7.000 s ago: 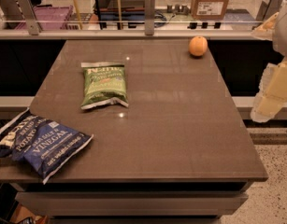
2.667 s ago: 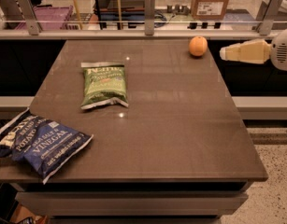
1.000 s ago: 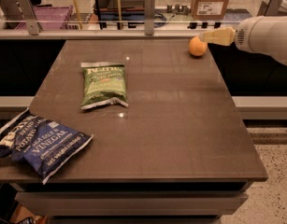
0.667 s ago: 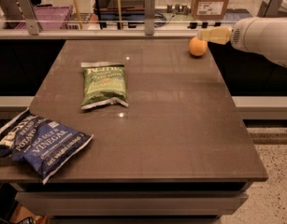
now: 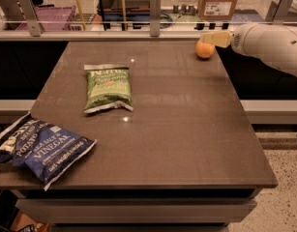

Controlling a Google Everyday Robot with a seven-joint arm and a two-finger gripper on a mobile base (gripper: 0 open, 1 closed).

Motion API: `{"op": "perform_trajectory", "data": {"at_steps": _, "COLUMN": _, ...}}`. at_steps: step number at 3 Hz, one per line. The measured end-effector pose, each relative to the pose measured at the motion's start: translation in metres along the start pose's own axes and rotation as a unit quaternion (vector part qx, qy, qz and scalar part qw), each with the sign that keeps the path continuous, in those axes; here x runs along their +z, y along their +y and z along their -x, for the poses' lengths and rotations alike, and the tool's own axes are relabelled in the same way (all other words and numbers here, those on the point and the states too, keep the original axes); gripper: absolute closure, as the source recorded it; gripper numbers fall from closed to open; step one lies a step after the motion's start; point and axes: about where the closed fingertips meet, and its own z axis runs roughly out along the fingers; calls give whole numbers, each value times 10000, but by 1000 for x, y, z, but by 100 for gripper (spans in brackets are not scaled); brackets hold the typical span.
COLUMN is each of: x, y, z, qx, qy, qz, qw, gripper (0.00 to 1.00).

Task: Move orange near green jalapeno chip bag

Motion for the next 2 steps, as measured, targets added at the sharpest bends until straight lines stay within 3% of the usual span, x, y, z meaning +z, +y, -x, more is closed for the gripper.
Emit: {"op": "perform_trajectory", "data": {"at_steps": 2, "x": 32, "y": 5, "z": -14, "qx": -103, "qy": 3, "qz": 291, "qw": 9995, "gripper": 0}}
